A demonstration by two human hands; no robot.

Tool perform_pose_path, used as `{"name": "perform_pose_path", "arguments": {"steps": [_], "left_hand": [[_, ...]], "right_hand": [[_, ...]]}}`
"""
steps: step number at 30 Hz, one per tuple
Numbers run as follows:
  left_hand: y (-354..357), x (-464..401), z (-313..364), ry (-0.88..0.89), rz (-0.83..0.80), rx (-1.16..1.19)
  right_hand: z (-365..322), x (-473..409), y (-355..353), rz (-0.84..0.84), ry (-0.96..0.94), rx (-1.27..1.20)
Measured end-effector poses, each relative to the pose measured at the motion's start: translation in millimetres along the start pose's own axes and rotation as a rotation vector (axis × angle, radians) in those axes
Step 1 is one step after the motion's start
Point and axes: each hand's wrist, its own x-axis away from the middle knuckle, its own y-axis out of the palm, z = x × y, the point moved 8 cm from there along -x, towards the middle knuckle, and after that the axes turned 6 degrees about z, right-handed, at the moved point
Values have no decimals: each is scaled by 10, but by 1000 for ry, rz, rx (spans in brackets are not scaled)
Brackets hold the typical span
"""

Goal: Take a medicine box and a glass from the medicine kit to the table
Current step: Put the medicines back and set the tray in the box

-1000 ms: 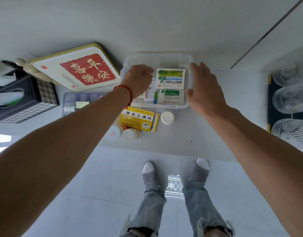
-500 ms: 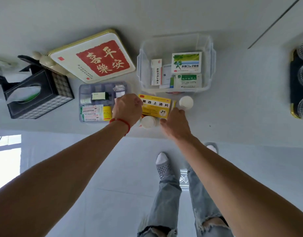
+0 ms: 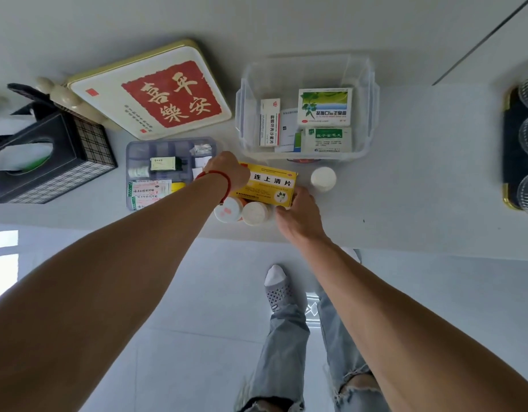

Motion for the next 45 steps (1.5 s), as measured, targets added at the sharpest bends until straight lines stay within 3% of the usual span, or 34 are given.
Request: {"name": "perform_pose_path", "arguments": {"steps": [14, 21, 26, 31, 36, 41, 45], "left_hand": [[-404, 330, -323, -187, 227, 430], [-640, 737, -333, -77, 338, 555], [-755, 1000, -256, -29, 302, 752], [-616, 990, 84, -66, 63, 1155], [-624, 778, 462, -18, 43, 941], [-948, 537, 575, 173, 268, 378], [-1094, 475, 502, 245, 437, 349]], "right_hand": [[-362, 442, -390, 86, -234, -102], [-423, 732, -678, 96, -233, -209], [-695, 793, -1095, 206, -324, -281], [-1086, 329, -1520, 384, -403, -215], [-1540, -371, -1542, 430, -478, -32], [-1810, -723, -1215, 389, -631, 65], [-1828, -676, -997, 436, -708, 79]]}}
